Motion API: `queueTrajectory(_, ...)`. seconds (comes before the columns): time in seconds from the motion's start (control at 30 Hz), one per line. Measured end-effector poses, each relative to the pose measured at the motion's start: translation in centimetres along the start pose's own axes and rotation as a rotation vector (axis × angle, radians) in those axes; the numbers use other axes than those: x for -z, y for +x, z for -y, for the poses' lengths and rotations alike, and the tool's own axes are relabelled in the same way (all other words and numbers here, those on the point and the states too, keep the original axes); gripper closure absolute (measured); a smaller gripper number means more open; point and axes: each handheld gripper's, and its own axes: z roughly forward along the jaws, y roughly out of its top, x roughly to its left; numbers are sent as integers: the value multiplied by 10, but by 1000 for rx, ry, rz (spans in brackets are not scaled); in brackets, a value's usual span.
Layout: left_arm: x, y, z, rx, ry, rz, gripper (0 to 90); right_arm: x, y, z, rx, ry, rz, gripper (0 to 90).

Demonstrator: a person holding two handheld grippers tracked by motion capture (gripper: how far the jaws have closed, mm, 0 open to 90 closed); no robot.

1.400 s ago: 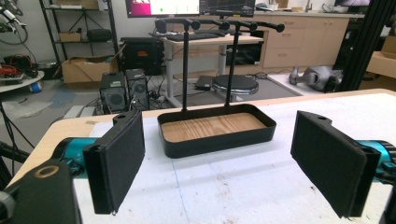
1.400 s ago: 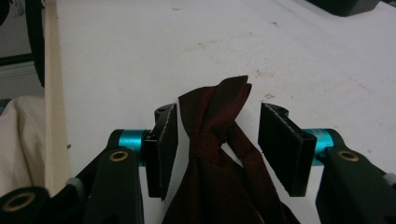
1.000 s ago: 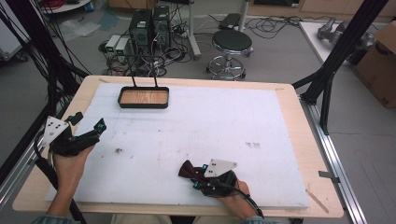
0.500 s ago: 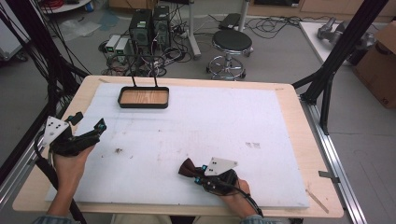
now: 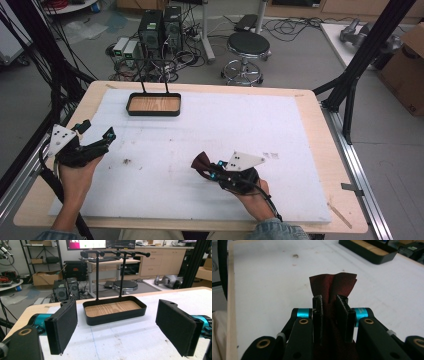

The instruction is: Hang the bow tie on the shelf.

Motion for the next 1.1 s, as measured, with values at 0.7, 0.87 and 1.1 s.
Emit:
queueTrajectory(0.7, -1, -2, 1, -12, 2, 6, 179, -10, -34, -66, 16, -63, -4, 765)
queueTrajectory(0.87, -2, -2, 2, -11, 5, 8, 179, -17, -43, -75, 25, -72, 20, 765)
queueTrajectory(1.1, -3, -2, 2, -17, 7, 11, 179, -28, -64, -92, 50, -124, 40, 766)
